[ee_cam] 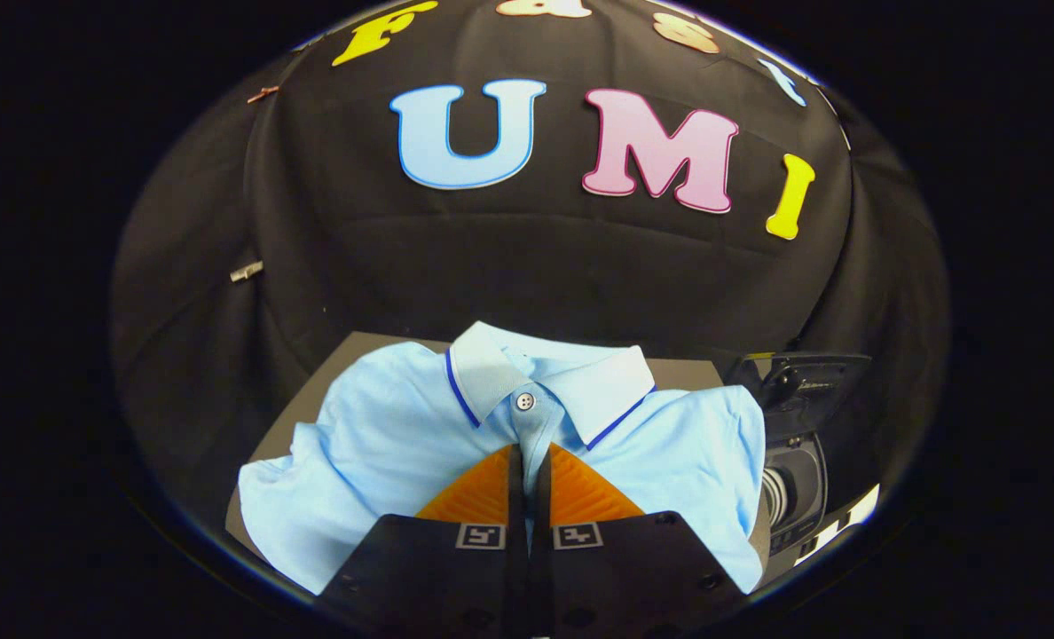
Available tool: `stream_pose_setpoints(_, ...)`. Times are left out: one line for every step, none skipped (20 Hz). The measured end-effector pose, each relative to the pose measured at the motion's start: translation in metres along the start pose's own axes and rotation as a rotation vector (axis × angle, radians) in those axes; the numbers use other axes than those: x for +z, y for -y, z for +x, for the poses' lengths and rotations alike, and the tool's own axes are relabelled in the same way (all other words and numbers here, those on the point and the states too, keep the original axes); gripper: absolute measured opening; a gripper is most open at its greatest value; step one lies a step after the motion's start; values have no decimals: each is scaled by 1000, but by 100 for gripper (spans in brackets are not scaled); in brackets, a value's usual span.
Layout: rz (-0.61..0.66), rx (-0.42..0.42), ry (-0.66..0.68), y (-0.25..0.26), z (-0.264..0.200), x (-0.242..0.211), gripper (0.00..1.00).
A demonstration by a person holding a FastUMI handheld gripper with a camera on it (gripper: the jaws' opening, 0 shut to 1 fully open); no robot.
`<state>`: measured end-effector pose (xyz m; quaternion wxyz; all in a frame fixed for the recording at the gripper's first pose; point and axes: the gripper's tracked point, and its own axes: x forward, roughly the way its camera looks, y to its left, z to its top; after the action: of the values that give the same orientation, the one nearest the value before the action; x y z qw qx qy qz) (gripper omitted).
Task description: Put the clothes into the washing machine and then close the washing machine lid.
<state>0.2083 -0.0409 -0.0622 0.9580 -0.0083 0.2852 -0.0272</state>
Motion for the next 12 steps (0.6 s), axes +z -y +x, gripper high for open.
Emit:
stream_pose_setpoints(7, -3, 14, 2, -4, 1, 5)
stream_pose_setpoints(6, -1, 33, 2, -8, 4, 5)
stream_pose_setpoints(-3, 0, 46, 2, -11, 5, 5)
stream_pose_setpoints(-21, 0, 61, 1, -14, 8, 5)
stream_pose_setpoints(-40, 0, 81, 0, -19, 11, 5)
stream_pose_setpoints(-58, 1, 89, -1, -23, 13, 5)
stream_pose_setpoints(-73, -1, 103, -1, -27, 15, 5)
stream_pose_setpoints(-86, -2, 125, -1, -34, 19, 5)
stream_pose_setpoints(-101, -5, 141, -1, -40, 23, 5)
stream_pose_setpoints(-114, -10, 157, 1, -45, 26, 5)
stream_pose_setpoints(-122, -15, 170, 2, -51, 29, 5)
stream_pose_setpoints(-132, -16, 177, 3, -56, 31, 5)
